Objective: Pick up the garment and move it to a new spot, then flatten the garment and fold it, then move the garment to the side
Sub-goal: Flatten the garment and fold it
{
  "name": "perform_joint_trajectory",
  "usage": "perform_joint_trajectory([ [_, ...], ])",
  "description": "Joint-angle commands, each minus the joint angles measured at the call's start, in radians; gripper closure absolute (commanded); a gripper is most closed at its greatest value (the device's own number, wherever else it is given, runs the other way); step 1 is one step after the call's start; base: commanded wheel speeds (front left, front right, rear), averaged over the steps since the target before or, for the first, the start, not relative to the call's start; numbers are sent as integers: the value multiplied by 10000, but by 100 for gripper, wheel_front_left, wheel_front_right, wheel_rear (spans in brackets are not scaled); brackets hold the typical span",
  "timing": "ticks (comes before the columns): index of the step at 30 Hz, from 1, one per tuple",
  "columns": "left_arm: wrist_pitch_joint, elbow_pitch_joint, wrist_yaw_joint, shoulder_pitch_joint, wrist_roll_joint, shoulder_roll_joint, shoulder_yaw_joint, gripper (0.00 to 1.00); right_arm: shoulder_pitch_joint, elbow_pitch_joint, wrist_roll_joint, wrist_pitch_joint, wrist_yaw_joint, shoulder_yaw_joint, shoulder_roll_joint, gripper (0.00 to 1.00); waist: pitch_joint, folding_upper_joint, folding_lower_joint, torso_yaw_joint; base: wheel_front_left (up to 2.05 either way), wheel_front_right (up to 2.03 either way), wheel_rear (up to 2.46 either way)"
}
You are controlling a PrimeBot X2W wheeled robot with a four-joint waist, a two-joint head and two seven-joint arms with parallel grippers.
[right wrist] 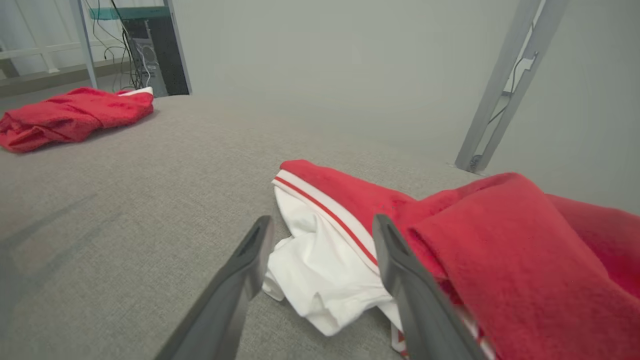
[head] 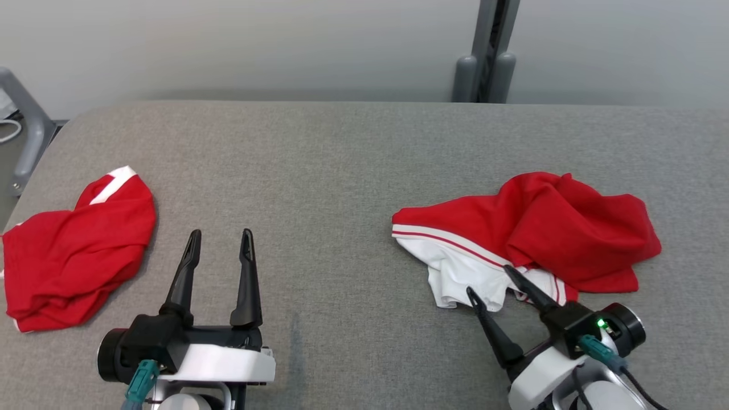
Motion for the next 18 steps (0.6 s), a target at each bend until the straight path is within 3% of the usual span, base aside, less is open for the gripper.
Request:
perform_joint_trajectory([
  [1, -18, -2, -26, -144, -57, 30, -16, 0, -121, 64, -10, 39, 1, 67, -52, 0, 144, 0, 0, 152, 0, 0, 0],
  [8, -18, 79, -40, -310, -227, 30, -139, 0, -797, 1205, -60, 142, 1, 867, -279, 0, 515, 0, 0, 647, 0, 0, 0],
  [16, -18, 127, -14, -456, -353, 31, -272, 0, -1245, 2321, 40, 407, 1, 962, -232, 0, 638, 0, 0, 1052, 0, 0, 0],
  [17, -18, 131, -2, -452, -372, 29, -289, 0, -1265, 2430, 99, 438, 1, 973, -215, 14, 630, 0, 0, 1083, 0, 0, 0],
  [18, -18, 133, 12, -445, -388, 29, -305, 0, -1284, 2495, 147, 463, 1, 989, -210, 61, 621, 0, 0, 1109, 0, 0, 0],
])
